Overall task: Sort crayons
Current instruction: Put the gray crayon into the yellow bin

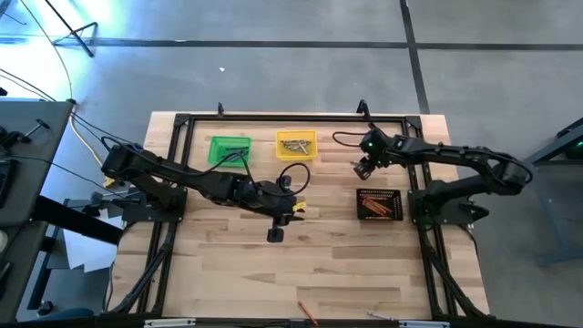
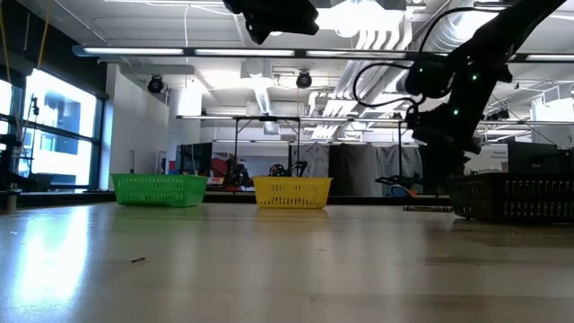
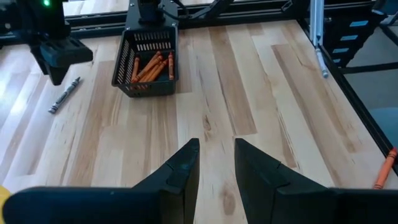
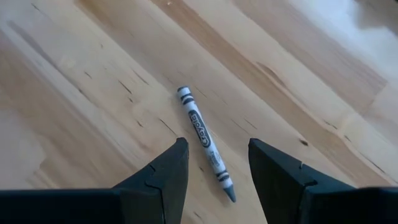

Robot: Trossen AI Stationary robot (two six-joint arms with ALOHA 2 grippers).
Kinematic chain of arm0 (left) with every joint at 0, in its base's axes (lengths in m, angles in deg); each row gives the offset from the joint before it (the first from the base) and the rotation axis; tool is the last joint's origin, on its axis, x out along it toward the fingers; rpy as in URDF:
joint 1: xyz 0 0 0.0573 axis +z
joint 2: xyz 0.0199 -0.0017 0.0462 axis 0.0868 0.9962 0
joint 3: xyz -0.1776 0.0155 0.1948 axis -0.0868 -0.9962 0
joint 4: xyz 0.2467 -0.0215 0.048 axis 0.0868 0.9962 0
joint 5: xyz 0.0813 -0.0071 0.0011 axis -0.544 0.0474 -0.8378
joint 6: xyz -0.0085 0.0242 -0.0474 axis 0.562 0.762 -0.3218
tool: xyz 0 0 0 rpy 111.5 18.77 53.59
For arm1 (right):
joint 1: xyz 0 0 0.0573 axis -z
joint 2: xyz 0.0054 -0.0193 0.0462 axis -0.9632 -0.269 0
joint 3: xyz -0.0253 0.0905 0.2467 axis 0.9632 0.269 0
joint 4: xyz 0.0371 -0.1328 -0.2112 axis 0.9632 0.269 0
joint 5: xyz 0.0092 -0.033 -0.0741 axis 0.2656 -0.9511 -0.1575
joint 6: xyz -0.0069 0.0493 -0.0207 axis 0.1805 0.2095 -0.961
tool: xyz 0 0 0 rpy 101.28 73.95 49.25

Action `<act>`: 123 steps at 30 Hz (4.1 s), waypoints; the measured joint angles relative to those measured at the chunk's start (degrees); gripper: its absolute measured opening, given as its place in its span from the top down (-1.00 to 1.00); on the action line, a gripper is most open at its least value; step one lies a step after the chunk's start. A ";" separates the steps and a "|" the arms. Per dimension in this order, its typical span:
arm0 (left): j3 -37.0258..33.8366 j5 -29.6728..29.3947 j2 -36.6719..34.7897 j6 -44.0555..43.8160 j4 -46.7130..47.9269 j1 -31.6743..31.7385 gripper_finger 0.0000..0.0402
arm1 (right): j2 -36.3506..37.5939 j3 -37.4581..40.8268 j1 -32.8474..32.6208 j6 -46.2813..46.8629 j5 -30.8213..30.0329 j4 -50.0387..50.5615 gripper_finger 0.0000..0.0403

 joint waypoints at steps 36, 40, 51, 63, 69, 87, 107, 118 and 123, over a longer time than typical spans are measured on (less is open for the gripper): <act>0.00 0.07 0.00 0.04 0.51 0.02 0.57 | -12.09 -0.15 0.03 -1.77 2.57 -4.53 0.22; 0.00 0.07 0.00 0.04 0.52 0.02 0.57 | -12.09 -0.15 0.04 -1.79 3.66 -4.53 0.34; -0.02 0.09 0.00 -0.37 1.68 0.01 0.57 | -12.10 -0.15 0.02 -1.98 5.09 -4.48 0.93; -0.02 0.09 0.00 -0.50 1.77 0.00 0.57 | -12.15 -0.91 0.02 -2.02 4.92 -3.79 0.98; -0.02 0.09 0.00 -0.51 2.49 0.00 0.57 | -12.24 -4.15 0.00 -4.98 5.20 -2.03 0.99; -0.02 -8.33 0.00 -2.51 6.84 0.12 0.57 | -2.00 -19.16 0.02 -10.64 2.84 20.88 1.00; -0.02 -10.13 0.00 -2.00 7.30 4.71 0.57 | 21.01 3.06 -3.83 3.04 10.95 -26.77 1.00; -0.02 -10.52 0.00 -1.99 7.23 4.57 0.57 | 4.54 9.07 -4.17 7.10 10.91 -56.73 1.00; -0.02 -11.39 0.00 -1.99 7.21 4.57 0.57 | -5.89 4.93 -4.17 5.91 11.52 -61.57 1.00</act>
